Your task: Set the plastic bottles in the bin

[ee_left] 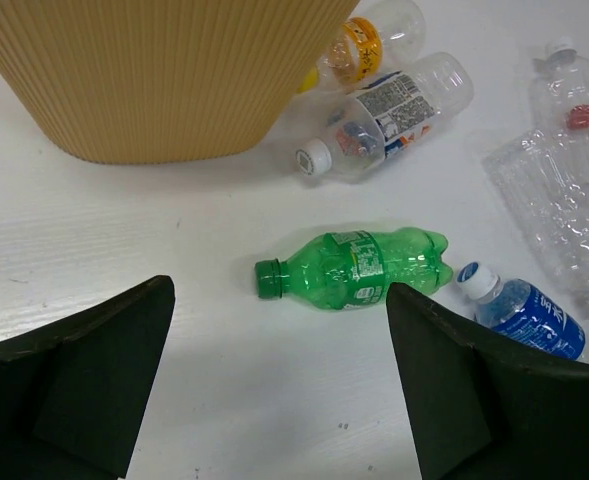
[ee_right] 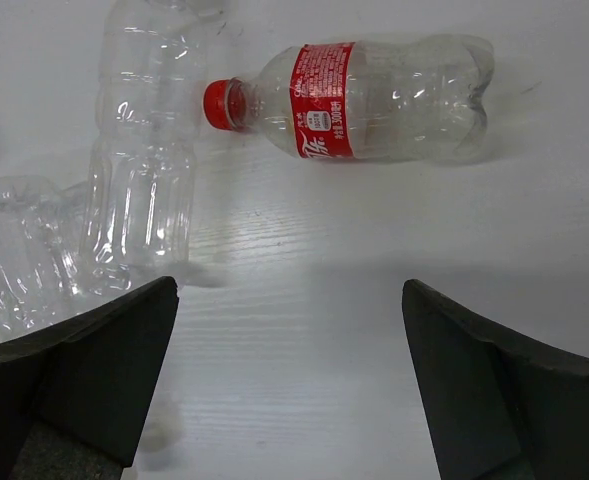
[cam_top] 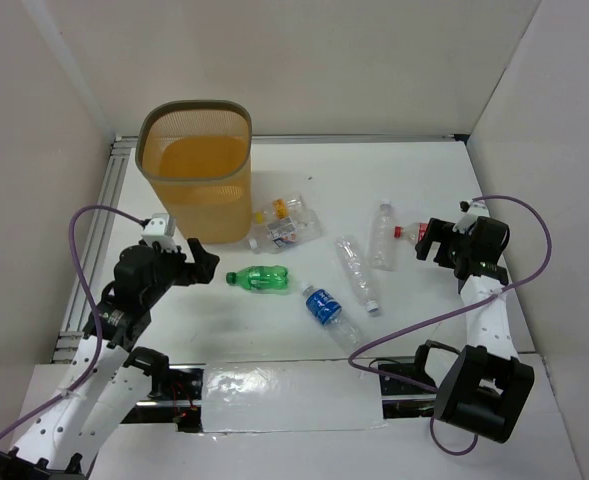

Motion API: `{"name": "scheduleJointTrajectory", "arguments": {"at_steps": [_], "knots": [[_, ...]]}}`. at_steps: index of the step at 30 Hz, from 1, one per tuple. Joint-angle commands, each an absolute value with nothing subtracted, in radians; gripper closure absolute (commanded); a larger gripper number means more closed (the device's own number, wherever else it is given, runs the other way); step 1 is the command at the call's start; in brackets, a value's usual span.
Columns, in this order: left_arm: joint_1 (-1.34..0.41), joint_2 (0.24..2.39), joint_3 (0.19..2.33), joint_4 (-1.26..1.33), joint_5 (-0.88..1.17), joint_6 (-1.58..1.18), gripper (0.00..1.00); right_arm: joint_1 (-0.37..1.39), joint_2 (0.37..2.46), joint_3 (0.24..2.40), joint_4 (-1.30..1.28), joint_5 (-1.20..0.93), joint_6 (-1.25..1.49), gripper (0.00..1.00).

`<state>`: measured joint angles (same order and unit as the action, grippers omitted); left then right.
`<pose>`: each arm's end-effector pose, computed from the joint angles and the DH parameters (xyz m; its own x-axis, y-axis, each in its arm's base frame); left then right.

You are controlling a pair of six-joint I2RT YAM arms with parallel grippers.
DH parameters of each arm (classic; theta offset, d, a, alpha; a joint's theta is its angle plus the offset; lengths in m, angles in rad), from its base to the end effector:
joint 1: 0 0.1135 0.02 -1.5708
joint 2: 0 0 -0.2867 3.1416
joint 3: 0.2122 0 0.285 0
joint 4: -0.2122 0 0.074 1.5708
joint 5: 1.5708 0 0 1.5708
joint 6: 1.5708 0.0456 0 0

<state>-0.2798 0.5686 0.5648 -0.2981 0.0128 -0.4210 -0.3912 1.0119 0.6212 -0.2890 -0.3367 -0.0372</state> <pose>0.1646 -0.0479 0.2913 -0.3785 -0.3164 -0.8699 0.1460 0.9076 -0.3937 0.2271 -0.0774 0.2324 -0.5852 0.2034 -0.7849 0.1007 0.9788 0.1786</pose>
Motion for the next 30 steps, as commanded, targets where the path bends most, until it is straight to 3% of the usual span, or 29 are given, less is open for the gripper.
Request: {"name": "scheduleJointTrajectory", "arguments": {"at_steps": [1, 4, 9, 13, 15, 18, 19, 20, 21, 22, 25, 26, 30], "knots": [[-0.295, 0.552, 0.583, -0.259, 0.048, -0.405, 0.0, -0.397, 0.988, 0.632, -0.232, -0.353, -0.025, 0.0], [-0.304, 0.552, 0.583, -0.241, 0.078, -0.405, 0.0, -0.397, 0.977, 0.632, -0.232, -0.402, -0.063, 0.0], [-0.339, 0.552, 0.563, -0.201, 0.139, -0.394, 0.09, -0.397, 0.968, 0.655, -0.29, -0.563, -0.228, 0.0], [-0.357, 0.59, 0.563, -0.175, 0.182, -0.376, 0.29, -0.397, 0.968, 0.675, -0.374, -0.612, -0.354, 0.0], [-0.385, 0.632, 0.563, -0.166, 0.212, -0.367, 0.47, -0.397, 0.968, 0.675, -0.405, -0.67, -0.452, 0.0], [-0.42, 0.687, 0.572, -0.166, 0.222, -0.342, 0.57, -0.397, 0.968, 0.675, -0.463, -0.745, -0.561, 0.24], [-0.448, 0.699, 0.581, -0.166, 0.222, -0.324, 0.57, -0.397, 0.977, 0.687, -0.507, -0.805, -0.602, 0.5], [-0.463, 0.713, 0.581, -0.175, 0.21, -0.31, 0.54, -0.397, 0.977, 0.687, -0.526, -0.831, -0.636, 0.52], [-0.478, 0.745, 0.595, -0.175, 0.21, -0.278, 0.5, -0.397, 0.977, 0.687, -0.547, -0.856, -0.717, 0.48], [-0.51, 0.764, 0.612, -0.189, 0.201, -0.256, 0.36, -0.397, 0.977, 0.699, -0.573, -0.889, -0.763, 0.29], [-0.58, 0.848, 0.65, -0.213, 0.192, -0.152, 0.17, -0.307, 0.986, 0.712, -0.669, -0.868, -0.928, 0.04], [-0.598, 0.868, 0.66, -0.213, 0.172, -0.132, 0.08, -0.275, 0.986, 0.712, -0.669, -0.848, -0.945, 0.0], [-0.686, 0.943, 0.683, -0.186, 0.034, 0.025, 0.01, -0.141, 0.963, 0.692, -0.629, -0.773, -0.936, 0.0]]}}
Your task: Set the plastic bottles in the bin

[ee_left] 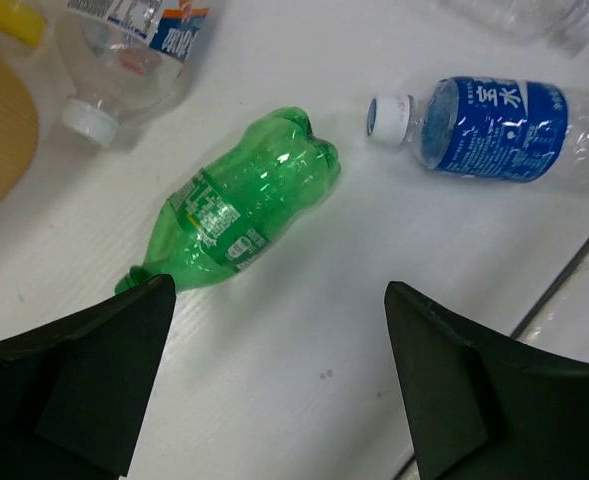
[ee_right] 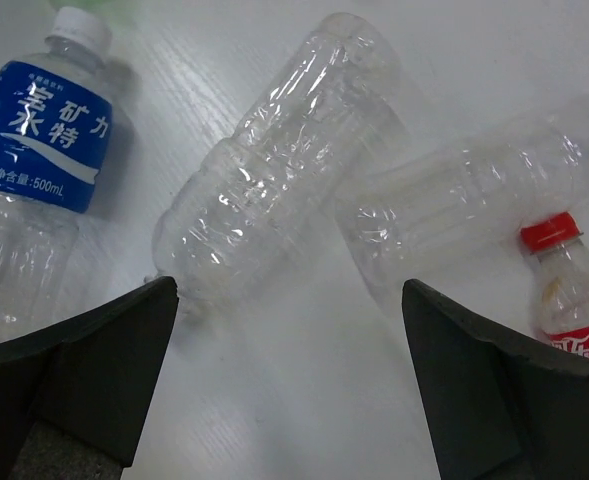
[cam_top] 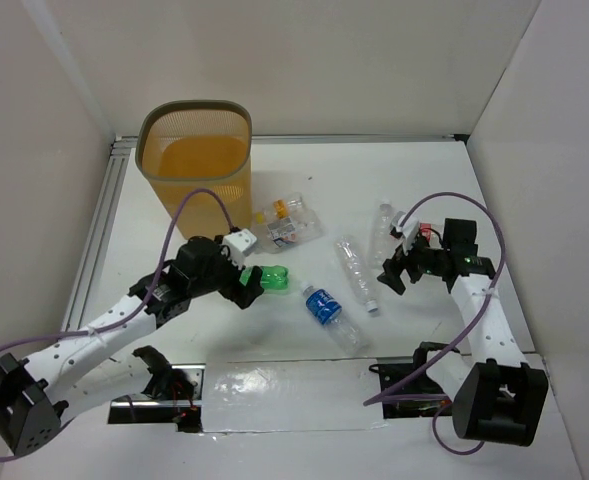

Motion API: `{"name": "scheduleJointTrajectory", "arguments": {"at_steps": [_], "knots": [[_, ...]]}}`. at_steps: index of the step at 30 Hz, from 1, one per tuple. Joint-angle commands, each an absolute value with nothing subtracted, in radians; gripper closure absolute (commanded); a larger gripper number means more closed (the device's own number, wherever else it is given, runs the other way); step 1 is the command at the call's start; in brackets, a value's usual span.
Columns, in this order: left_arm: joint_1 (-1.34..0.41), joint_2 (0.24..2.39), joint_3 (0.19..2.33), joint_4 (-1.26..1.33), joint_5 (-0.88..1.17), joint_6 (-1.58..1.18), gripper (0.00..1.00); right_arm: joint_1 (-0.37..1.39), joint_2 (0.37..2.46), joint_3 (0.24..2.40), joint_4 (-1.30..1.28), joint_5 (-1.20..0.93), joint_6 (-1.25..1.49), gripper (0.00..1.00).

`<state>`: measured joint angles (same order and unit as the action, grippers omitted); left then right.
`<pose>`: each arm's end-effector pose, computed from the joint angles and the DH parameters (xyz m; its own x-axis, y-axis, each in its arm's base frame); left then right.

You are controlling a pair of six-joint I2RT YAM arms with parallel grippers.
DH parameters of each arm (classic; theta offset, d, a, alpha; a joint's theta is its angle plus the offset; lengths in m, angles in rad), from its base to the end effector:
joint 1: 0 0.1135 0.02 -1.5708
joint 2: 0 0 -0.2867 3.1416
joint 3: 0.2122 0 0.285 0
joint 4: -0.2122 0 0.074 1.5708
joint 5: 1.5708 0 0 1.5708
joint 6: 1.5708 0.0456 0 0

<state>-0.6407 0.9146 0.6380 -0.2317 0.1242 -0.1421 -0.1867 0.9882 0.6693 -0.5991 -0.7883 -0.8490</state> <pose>0.1839 -0.1442 0.2643 -0.4825 0.1845 -0.8562 0.6178 0.7646 -0.1834 0.2125 -0.0072 0.2382 -0.2963 -0.4826 -0.8242 -0.7791 0.6213 -0.0837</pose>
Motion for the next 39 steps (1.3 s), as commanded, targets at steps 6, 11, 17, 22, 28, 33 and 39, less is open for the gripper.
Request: {"name": "scheduleJointTrajectory", "arguments": {"at_steps": [6, 11, 17, 22, 28, 33, 39], "knots": [[-0.744, 1.015, 0.649, -0.04, -0.066, 0.195, 0.01, -0.141, 0.973, 0.692, -0.607, -0.772, -0.899, 0.0], [-0.744, 1.144, 0.64, 0.029, -0.065, 0.296, 0.01, -0.13, 0.954, 0.673, -0.607, -0.75, -0.899, 0.0], [-0.753, 1.273, 0.66, 0.063, -0.017, 0.348, 0.01, -0.14, 0.943, 0.664, -0.607, -0.75, -0.877, 0.0], [-0.753, 1.356, 0.66, 0.119, 0.014, 0.348, 0.01, -0.149, 0.934, 0.664, -0.607, -0.75, -0.877, 0.0], [-0.753, 1.387, 0.606, 0.196, 0.014, 0.334, 0.13, -0.149, 0.934, 0.664, -0.597, -0.739, -0.855, 0.0], [-0.762, 1.346, 0.584, 0.195, 0.025, 0.325, 0.45, -0.081, 0.991, 0.684, -0.522, -0.646, -0.697, 0.04], [-0.773, 1.223, 0.619, 0.098, 0.07, 0.293, 0.72, 0.063, 1.103, 0.762, -0.515, -0.511, -0.551, 0.08]]}}
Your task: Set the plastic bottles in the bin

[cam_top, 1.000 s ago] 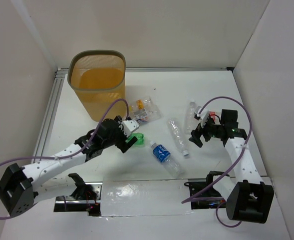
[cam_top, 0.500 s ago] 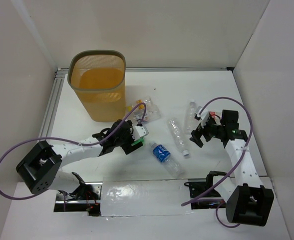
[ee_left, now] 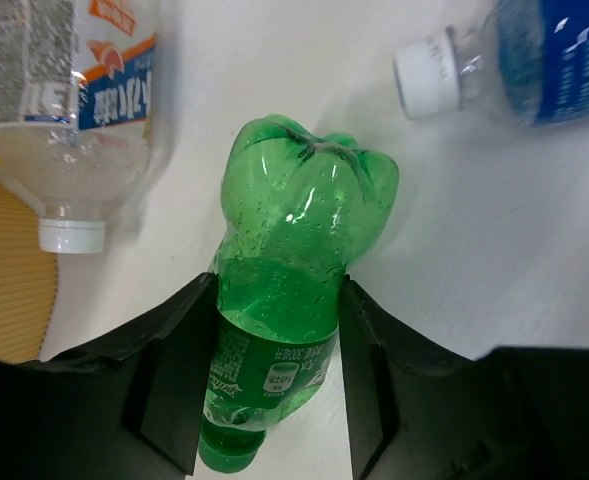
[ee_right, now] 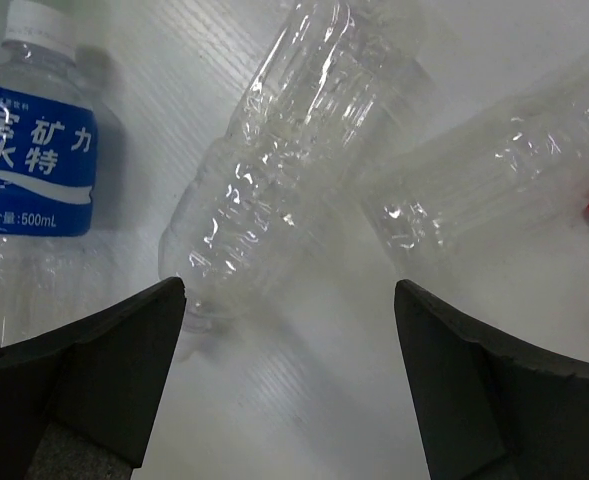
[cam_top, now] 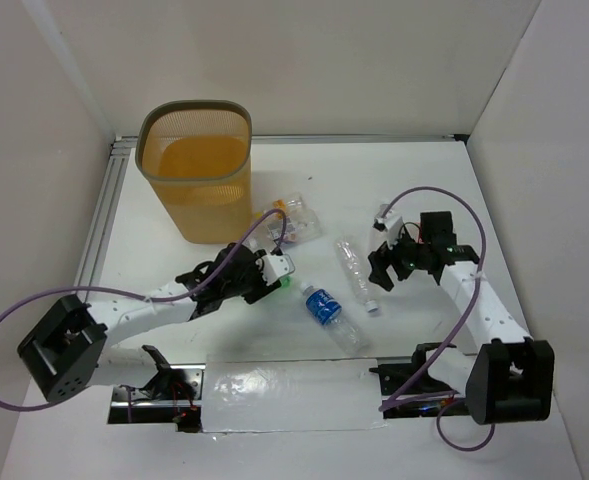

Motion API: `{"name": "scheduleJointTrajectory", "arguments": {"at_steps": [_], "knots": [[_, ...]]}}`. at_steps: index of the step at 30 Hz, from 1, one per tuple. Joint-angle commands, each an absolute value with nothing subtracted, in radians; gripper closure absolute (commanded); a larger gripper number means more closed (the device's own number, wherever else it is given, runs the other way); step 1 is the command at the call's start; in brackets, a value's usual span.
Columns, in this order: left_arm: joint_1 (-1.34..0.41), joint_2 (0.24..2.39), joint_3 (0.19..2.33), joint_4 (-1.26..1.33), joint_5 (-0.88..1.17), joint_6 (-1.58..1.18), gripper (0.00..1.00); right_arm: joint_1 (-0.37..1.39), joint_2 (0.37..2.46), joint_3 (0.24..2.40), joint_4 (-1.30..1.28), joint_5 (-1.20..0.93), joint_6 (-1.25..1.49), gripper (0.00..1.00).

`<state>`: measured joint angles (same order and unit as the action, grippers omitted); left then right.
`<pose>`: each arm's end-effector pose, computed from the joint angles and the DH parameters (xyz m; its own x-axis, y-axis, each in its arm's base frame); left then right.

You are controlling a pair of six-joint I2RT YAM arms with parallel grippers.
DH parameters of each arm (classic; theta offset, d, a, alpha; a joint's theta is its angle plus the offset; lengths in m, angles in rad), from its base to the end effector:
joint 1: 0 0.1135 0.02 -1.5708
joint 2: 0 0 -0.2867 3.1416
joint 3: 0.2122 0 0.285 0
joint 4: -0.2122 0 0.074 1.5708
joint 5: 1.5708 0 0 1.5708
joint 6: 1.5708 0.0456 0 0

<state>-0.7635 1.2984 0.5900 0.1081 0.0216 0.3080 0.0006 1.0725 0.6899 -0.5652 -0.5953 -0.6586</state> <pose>0.2104 -0.2027 0.1864 -0.1754 0.5874 -0.7900 0.7948 0.5581 0.2385 0.2290 0.0257 0.2262 -0.4417 -0.5070 -0.7402 -0.7562 0.6544 0.0031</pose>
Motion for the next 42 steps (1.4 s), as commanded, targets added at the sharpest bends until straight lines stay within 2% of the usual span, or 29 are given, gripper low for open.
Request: {"name": "scheduleJointTrajectory", "arguments": {"at_steps": [1, 6, 10, 12, 17, 23, 28, 33, 34, 36, 38, 39, 42], "knots": [[-0.785, 1.198, 0.63, 0.088, 0.071, 0.281, 0.72, 0.078, 1.117, 0.791, -0.515, -0.482, -0.54, 0.08], [-0.822, 1.027, 0.762, 0.029, 0.071, 0.239, 0.72, 0.126, 1.206, 0.882, -0.515, -0.437, -0.404, 0.07], [-0.822, 0.979, 0.904, -0.012, 0.057, 0.192, 0.72, 0.147, 1.267, 0.942, -0.488, -0.437, -0.31, 0.07], [-0.831, 0.979, 0.963, -0.012, 0.029, 0.178, 0.72, 0.165, 1.311, 0.957, -0.479, -0.427, -0.285, 0.03], [-0.821, 0.992, 1.126, 0.158, -0.153, 0.164, 0.69, 0.273, 1.376, 0.968, -0.443, -0.347, -0.23, 0.03], [-0.689, 1.103, 1.253, 0.368, -0.27, 0.109, 0.68, 0.313, 1.411, 0.94, -0.393, -0.295, -0.189, 0.03], [-0.522, 1.19, 1.328, 0.414, -0.304, 0.025, 0.69, 0.324, 1.422, 0.908, -0.373, -0.264, -0.189, 0.03], [-0.373, 1.276, 1.358, 0.405, -0.322, -0.035, 0.65, 0.333, 1.465, 0.897, -0.383, -0.255, -0.198, 0.03], [-0.333, 1.287, 1.347, 0.405, -0.308, -0.035, 0.57, 0.333, 1.477, 0.897, -0.383, -0.255, -0.198, 0.03], [-0.299, 1.321, 1.347, 0.396, -0.289, -0.061, 0.56, 0.333, 1.486, 0.876, -0.374, -0.245, -0.198, 0.03], [-0.264, 1.345, 1.37, 0.378, -0.288, -0.072, 0.43, 0.342, 1.511, 0.876, -0.365, -0.235, -0.198, 0.03], [-0.255, 1.356, 1.37, 0.367, -0.278, -0.072, 0.28, 0.342, 1.532, 0.876, -0.365, -0.235, -0.198, 0.03], [-0.232, 1.37, 1.379, 0.367, -0.278, -0.081, 0.13, 0.342, 1.56, 0.876, -0.365, -0.235, -0.198, 0.03]]}}
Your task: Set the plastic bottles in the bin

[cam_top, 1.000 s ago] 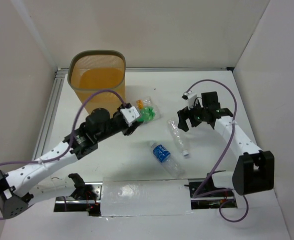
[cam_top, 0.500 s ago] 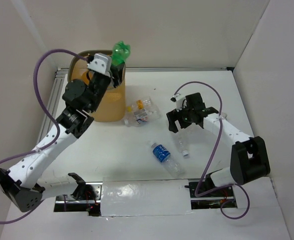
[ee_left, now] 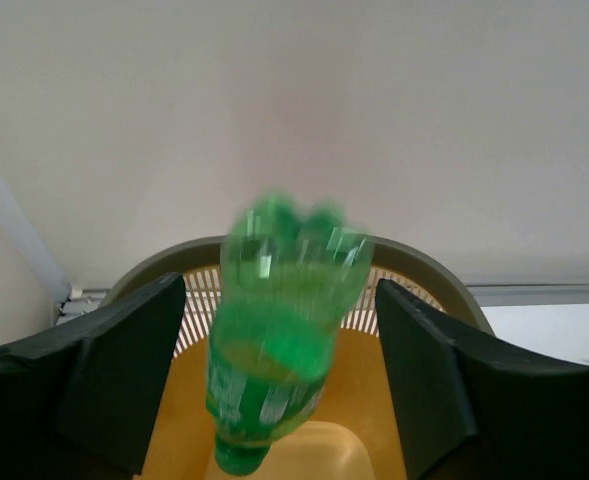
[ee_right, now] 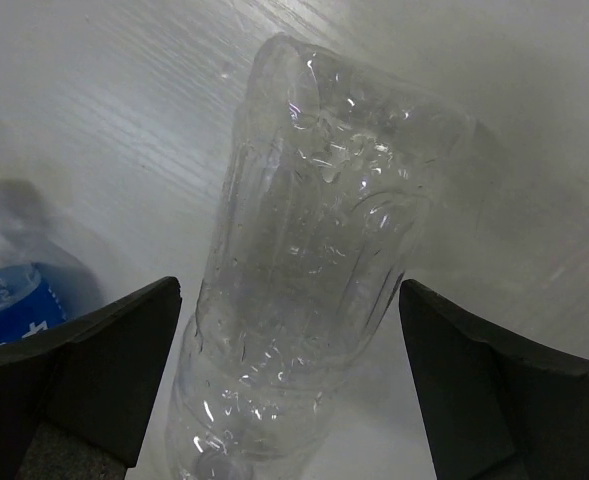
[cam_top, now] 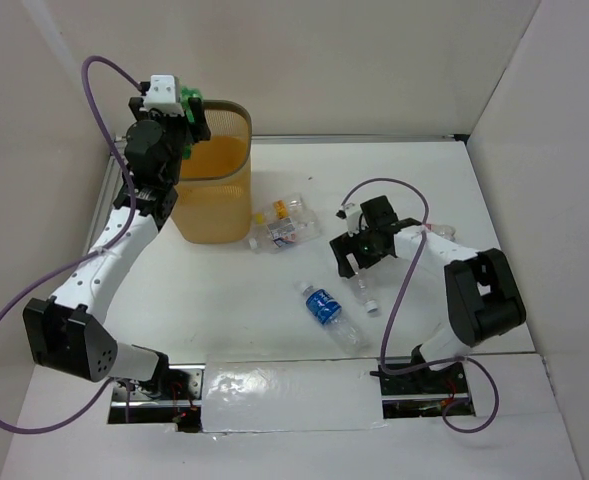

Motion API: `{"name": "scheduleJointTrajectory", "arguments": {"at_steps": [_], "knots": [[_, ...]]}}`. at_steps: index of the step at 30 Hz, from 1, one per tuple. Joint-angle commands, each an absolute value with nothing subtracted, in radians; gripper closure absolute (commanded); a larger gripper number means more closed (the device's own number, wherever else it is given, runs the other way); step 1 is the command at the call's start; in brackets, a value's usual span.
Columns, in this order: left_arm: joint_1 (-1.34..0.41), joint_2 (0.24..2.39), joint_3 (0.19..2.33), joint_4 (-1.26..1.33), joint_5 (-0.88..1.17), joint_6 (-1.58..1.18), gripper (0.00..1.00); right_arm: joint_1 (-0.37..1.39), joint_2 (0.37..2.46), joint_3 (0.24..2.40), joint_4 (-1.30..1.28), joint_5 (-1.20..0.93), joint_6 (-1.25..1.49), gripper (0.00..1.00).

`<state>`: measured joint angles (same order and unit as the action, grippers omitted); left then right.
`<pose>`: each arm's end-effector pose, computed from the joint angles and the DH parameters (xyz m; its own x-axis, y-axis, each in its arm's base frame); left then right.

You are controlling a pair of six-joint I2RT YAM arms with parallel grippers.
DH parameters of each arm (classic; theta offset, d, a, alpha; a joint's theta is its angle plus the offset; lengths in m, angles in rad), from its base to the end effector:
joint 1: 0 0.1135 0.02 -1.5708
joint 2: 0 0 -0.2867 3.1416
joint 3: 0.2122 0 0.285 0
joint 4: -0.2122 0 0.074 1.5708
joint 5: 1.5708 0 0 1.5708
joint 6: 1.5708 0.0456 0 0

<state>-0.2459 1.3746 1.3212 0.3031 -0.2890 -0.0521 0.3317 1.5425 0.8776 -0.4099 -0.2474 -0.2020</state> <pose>0.3519 -0.0749 0.4689 0.2412 -0.1120 -0.9640 -0.0220 0.9924 -0.1208 0.3031 0.1162 0.1715 -0.7292 -0.4569 -0.5094 -0.5841 0.8034 0.1155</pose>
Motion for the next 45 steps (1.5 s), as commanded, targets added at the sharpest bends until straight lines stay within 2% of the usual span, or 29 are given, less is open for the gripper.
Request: {"name": "scheduleJointTrajectory", "arguments": {"at_steps": [1, 4, 8, 9, 10, 11, 13, 14, 16, 19, 23, 25, 30, 37, 43, 45], "knots": [[-0.232, 1.37, 1.379, 0.367, -0.278, -0.081, 0.1, 0.342, 1.572, 0.876, -0.365, -0.235, -0.198, 0.03], [-0.232, 1.355, 1.39, 0.367, -0.267, -0.081, 0.06, 0.351, 1.594, 0.876, -0.365, -0.226, -0.198, 0.03], [-0.319, 1.301, 1.404, 0.337, -0.267, 0.0, 0.05, 0.351, 1.62, 0.876, -0.365, -0.212, -0.198, 0.16], [-0.342, 1.255, 1.404, 0.327, -0.25, 0.014, 0.05, 0.351, 1.62, 0.885, -0.374, -0.212, -0.209, 0.21], [-0.382, 1.231, 1.391, 0.313, -0.238, 0.014, 0.05, 0.351, 1.608, 0.885, -0.374, -0.234, -0.209, 0.33], [-0.402, 1.206, 1.391, 0.275, -0.218, -0.003, 0.05, 0.339, 1.595, 0.897, -0.403, -0.235, -0.209, 0.39], [-0.451, 1.134, 1.373, 0.229, -0.16, -0.031, 0.08, 0.33, 1.572, 0.916, -0.44, -0.252, -0.245, 0.53], [-0.507, 1.112, 1.358, 0.201, -0.144, -0.043, 0.11, 0.319, 1.542, 0.945, -0.46, -0.265, -0.259, 0.64], [-0.57, 1.072, 1.326, 0.099, -0.103, -0.08, 0.14, 0.305, 1.508, 0.985, -0.527, -0.275, -0.313, 0.7], [-0.662, 1.0, 1.251, -0.056, -0.016, -0.197, 0.19, 0.275, 1.441, 1.106, -0.601, -0.275, -0.401, 0.72], [-0.759, 0.896, 1.056, -0.176, -0.004, -0.366, 0.22, 0.247, 1.404, 1.319, -0.632, -0.297, -0.465, 0.73], [-0.837, 0.827, 0.909, -0.186, -0.014, -0.473, 0.23, 0.247, 1.394, 1.478, -0.601, -0.342, -0.465, 0.73], [-0.983, 0.767, 0.709, -0.195, -0.087, -0.673, 0.23, 0.331, 1.434, 1.659, -0.401, -0.376, -0.37, 0.73], [-1.196, 0.838, 0.615, -0.178, -0.241, -0.842, 0.19, 0.535, 1.72, 2.05, -0.192, -0.35, -0.226, 0.73], [-1.238, 0.851, 0.511, -0.054, -0.249, -0.965, 0.18, 0.673, 1.954, 2.378, -0.046, -0.33, -0.085, 0.72], [-1.238, 0.841, 0.489, -0.041, -0.249, -0.989, 0.17, 0.693, 2.04, 2.425, -0.006, -0.33, -0.048, 0.7]]}}
